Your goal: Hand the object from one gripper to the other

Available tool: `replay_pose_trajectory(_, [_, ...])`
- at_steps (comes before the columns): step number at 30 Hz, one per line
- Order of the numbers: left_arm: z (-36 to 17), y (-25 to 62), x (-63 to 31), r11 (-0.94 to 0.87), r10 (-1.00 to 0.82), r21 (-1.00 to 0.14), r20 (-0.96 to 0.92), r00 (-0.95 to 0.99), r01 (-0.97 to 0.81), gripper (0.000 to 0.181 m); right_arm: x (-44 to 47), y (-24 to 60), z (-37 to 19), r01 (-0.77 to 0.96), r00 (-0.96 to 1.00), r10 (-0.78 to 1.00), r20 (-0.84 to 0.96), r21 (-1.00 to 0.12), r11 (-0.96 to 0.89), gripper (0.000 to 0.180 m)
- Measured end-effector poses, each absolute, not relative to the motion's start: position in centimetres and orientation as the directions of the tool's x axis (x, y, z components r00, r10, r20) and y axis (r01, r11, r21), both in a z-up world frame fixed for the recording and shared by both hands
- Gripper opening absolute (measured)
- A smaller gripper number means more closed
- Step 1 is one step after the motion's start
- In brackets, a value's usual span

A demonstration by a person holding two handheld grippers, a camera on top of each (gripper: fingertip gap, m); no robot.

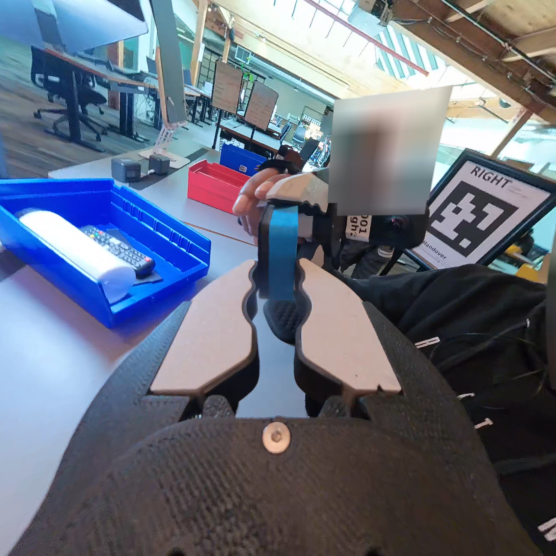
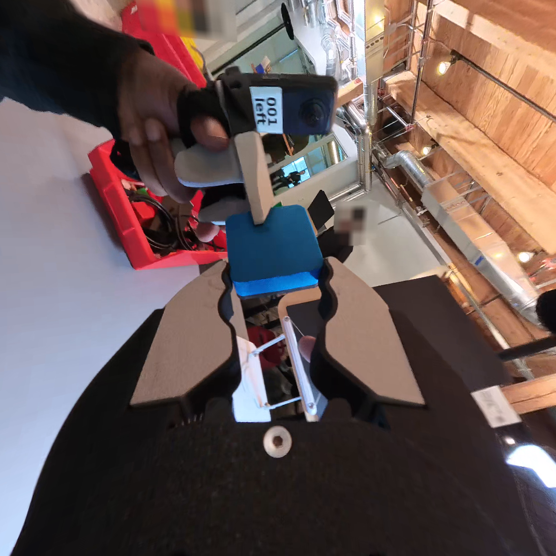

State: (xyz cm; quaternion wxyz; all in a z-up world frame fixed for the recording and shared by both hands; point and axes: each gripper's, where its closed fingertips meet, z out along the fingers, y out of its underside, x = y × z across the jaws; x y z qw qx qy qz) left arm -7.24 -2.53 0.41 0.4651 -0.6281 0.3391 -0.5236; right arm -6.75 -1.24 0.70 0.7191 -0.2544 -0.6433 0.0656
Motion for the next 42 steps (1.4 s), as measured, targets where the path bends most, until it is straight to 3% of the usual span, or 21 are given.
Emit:
replay_pose_trajectory(1, [0.7,-2.6,-7.3,-0.277,-0.929,-0.959,0.283,0.239,0.059,0.023,-6.6,-1.1,1.0,0.218,0.177,0.470,0.865,-0.500,0.838,0.056])
replay_pose_trajectory(3, [1.7,-3.0,-7.4,-0.093,-0.947,-0.995,0.102,0.304,0.042,0.051,-6.3,-1.0,0.9,0.173,0.145,0.605,0.783,-0.622,0.763,0.055])
replay_pose_trajectory(4, [2.1,-3.3,-7.4,0.006,-0.942,-1.000,-0.001,0.337,0.014,0.056,-6.1,-1.0,1.1,0.139,0.132,0.674,0.727,-0.687,0.713,0.055])
replay_pose_trajectory(7, [2.1,-3.7,-7.4,0.195,-0.876,-0.970,-0.238,0.420,-0.142,0.060,-5.7,-1.4,0.5,0.071,0.003,0.849,0.528,-0.847,0.526,0.056])
replay_pose_trajectory(13, [0.1,-3.3,-6.8,0.297,-0.799,-0.890,-0.430,0.422,-0.345,0.064,-5.8,-2.7,-0.2,0.035,-0.195,0.949,0.247,-0.965,0.259,0.056])
replay_pose_trajectory(20, [-0.5,-3.3,-5.8,0.231,-0.850,-0.921,-0.348,0.396,-0.313,0.054,-6.0,-2.9,-0.8,0.055,-0.239,0.950,0.201,-0.974,0.220,0.056])
replay_pose_trajectory(24, [0.2,-2.6,-6.1,0.100,-0.885,-0.975,-0.178,0.429,-0.197,0.053,-5.8,-1.7,0.9,-0.024,-0.101,0.946,0.306,-0.952,0.306,0.064])
replay_pose_trajectory(30, [0.3,-2.2,-6.8,-0.247,-0.924,-0.969,0.241,0.296,0.019,0.053,-5.9,-1.3,1.0,0.081,0.090,0.715,0.693,-0.721,0.688,0.056])
replay_pose_trajectory(33, [-0.5,-2.1,-6.5,-0.331,-0.907,-0.944,0.322,0.272,0.016,0.054,-6.6,-1.3,0.2,0.152,0.108,0.577,0.810,-0.587,0.796,0.025])
replay_pose_trajectory(36, [-0.2,-2.0,-6.7,-0.271,-0.921,-0.962,0.266,0.284,0.020,0.054,-6.7,-1.2,0.2,0.172,0.117,0.553,0.825,-0.565,0.807,0.023])
replay_pose_trajectory(39, [0.8,-2.3,-7.0,-0.049,-0.932,-0.999,0.037,0.360,-0.024,0.062,-6.2,-1.4,0.6,0.110,0.082,0.691,0.719,-0.695,0.710,0.023])
replay_pose_trajectory(42, [0.7,-2.5,-7.3,0.122,-0.883,-0.980,-0.181,0.433,-0.160,0.060,-5.5,-2.5,-0.2,0.063,-0.085,0.835,0.543,-0.834,0.548,0.023])
